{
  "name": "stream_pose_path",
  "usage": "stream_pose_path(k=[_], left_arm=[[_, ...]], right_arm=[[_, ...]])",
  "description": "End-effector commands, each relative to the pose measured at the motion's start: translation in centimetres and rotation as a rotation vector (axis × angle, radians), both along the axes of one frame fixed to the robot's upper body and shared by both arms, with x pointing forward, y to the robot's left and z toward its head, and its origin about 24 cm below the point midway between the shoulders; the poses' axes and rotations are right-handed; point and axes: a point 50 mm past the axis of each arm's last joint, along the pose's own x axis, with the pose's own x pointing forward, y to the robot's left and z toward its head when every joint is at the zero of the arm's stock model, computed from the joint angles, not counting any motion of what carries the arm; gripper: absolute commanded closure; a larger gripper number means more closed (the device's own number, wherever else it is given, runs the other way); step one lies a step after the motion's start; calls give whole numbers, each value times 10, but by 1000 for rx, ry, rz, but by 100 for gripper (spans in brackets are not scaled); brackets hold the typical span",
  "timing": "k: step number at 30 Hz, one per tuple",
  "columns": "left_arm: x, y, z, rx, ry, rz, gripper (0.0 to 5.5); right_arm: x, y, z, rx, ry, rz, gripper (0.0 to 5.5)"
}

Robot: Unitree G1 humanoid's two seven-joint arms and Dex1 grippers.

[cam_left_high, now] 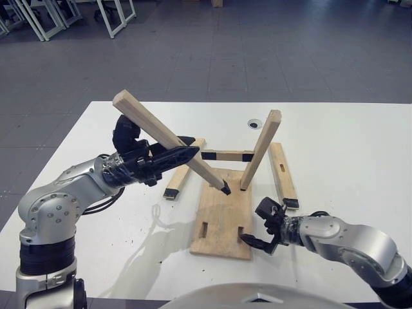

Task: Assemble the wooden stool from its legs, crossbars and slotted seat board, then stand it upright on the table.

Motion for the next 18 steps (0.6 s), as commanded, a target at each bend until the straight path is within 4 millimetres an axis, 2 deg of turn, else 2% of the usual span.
stream_pose_path(k=[1, 5, 9, 12, 18], left_arm=[[-11, 7, -12, 102, 43, -45, 344], [-18, 6, -33, 217, 71, -89, 344], [-12, -1, -53, 291, -53, 1, 344], [-7, -4, -58, 241, -156, 85, 344], [-2, 0, -62, 219, -184, 84, 344]], right_arm=[[21, -40, 4, -132, -45, -17, 77], [32, -52, 7, -146, -79, 7, 77], [33, -55, 6, -149, -85, 38, 77], [33, -55, 4, -149, -89, 46, 77], [32, -54, 1, -146, -91, 55, 77]])
